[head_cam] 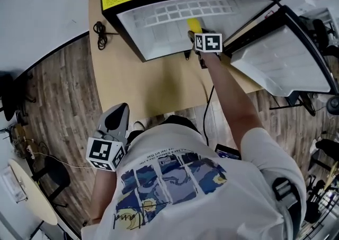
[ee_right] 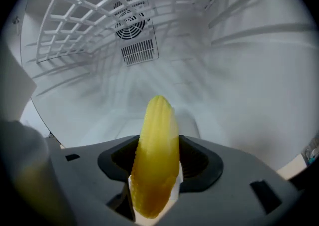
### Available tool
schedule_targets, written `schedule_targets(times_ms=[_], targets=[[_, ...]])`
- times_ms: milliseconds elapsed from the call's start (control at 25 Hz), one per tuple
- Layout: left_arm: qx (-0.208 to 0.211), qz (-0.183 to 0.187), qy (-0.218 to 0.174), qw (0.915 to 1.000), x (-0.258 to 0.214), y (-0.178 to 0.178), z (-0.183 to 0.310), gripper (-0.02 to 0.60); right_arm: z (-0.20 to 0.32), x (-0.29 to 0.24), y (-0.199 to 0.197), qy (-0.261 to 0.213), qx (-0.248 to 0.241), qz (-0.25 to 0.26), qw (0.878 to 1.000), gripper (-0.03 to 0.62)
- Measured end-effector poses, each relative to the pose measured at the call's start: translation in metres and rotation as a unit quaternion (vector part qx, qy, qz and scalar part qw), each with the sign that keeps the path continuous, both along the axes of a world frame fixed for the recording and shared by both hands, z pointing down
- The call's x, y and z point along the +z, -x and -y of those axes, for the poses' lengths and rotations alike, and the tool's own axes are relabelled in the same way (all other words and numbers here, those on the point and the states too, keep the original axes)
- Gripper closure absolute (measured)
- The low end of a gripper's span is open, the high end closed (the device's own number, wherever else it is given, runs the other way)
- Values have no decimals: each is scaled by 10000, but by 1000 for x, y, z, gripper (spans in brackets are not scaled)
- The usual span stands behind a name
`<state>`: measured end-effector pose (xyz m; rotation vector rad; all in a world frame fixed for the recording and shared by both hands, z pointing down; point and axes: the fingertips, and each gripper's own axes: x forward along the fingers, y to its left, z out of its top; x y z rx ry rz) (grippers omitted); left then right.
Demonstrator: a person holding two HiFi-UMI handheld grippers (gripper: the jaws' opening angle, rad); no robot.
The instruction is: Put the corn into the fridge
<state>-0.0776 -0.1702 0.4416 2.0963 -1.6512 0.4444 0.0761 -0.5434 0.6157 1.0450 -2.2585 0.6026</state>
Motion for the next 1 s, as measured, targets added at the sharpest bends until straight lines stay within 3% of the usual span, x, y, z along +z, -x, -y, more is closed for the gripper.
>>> schedule_targets(times_ms=[440,1000], targets=[[-306,21,194,9993,5,17,8,572,48,20,17,-161,96,-420,9989,356],[-394,31,246,9989,9,24,16,572,54,29,18,-113,209,-552,9982,356]])
